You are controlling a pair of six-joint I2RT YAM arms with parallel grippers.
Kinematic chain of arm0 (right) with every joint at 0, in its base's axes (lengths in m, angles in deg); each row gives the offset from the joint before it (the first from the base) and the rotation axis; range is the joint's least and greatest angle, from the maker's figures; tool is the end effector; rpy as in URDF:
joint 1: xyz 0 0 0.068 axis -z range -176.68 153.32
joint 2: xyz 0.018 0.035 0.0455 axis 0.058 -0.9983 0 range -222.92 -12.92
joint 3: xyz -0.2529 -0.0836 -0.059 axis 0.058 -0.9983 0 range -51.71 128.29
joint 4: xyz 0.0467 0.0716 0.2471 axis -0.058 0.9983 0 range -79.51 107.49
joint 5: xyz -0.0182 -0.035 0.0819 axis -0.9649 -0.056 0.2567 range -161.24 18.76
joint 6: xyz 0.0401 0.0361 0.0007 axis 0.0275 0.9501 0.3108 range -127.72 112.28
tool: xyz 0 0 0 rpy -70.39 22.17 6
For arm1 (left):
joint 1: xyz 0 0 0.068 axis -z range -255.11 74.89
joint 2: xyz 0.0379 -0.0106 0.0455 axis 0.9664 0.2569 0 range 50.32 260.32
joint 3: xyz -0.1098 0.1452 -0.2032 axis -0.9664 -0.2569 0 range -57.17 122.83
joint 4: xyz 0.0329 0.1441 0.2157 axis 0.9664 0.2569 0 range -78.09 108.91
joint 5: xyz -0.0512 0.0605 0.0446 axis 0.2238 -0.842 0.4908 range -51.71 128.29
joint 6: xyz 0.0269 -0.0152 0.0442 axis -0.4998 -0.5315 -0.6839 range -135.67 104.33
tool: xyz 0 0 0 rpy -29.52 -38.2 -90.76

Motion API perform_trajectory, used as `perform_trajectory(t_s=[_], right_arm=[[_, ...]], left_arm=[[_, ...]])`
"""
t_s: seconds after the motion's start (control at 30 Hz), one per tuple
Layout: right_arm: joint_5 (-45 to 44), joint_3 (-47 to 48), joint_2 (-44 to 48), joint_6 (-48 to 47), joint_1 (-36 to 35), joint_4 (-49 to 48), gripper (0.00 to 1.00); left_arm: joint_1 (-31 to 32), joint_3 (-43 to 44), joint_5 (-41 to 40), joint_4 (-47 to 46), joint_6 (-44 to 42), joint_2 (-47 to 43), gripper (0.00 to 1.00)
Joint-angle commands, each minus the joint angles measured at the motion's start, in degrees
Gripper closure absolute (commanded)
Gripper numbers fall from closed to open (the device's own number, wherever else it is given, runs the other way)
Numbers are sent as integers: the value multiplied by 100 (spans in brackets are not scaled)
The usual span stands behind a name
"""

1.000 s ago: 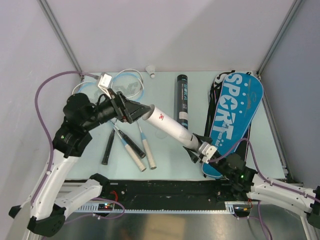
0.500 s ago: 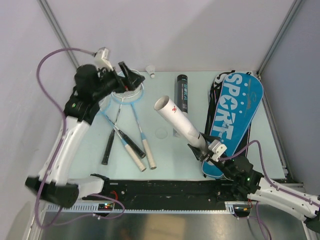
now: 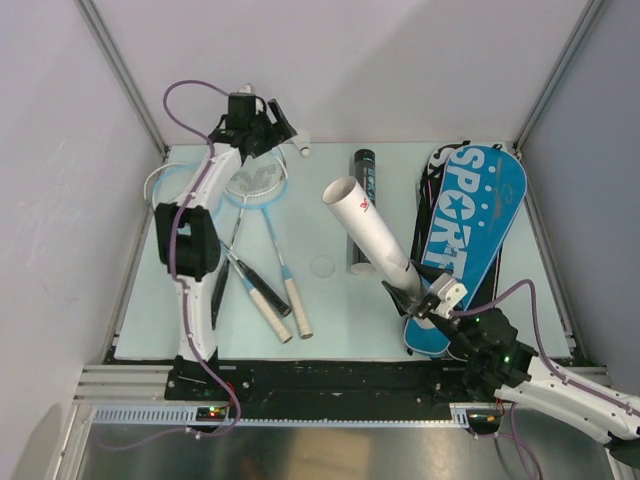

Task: Pack up the badminton gear
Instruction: Move the shuttlecock to the center of the board.

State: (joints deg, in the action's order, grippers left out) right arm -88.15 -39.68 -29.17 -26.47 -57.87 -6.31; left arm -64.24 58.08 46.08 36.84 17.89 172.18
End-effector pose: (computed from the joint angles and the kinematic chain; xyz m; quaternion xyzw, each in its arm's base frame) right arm 0.0673 0.1008 0.2528 -0.3094 0.5477 0.1937 0.7528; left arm 0.4928 -0.0996 0.3119 -0.1387 0.8602 -0.2391 0.4286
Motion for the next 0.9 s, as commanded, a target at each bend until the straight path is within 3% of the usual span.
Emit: perform_trajectory(t_s=[0.0, 0.17, 0.47, 0.87], right_arm=[[-144, 439, 251, -171, -33, -406, 64], [-21, 568, 265, -188, -33, -633, 64], [-76, 675, 310, -390, -32, -721, 64], [-367, 677, 969, -340, -33, -419, 64]], left_arm=[[-23, 1424, -685, -164, 615, 907, 11], [-19, 2357, -1053, -751, 1125, 2051, 13], [6, 1786, -1209, -2324, 2196, 2646, 16], [391, 1756, -1844, -2771, 3401, 3224, 21]])
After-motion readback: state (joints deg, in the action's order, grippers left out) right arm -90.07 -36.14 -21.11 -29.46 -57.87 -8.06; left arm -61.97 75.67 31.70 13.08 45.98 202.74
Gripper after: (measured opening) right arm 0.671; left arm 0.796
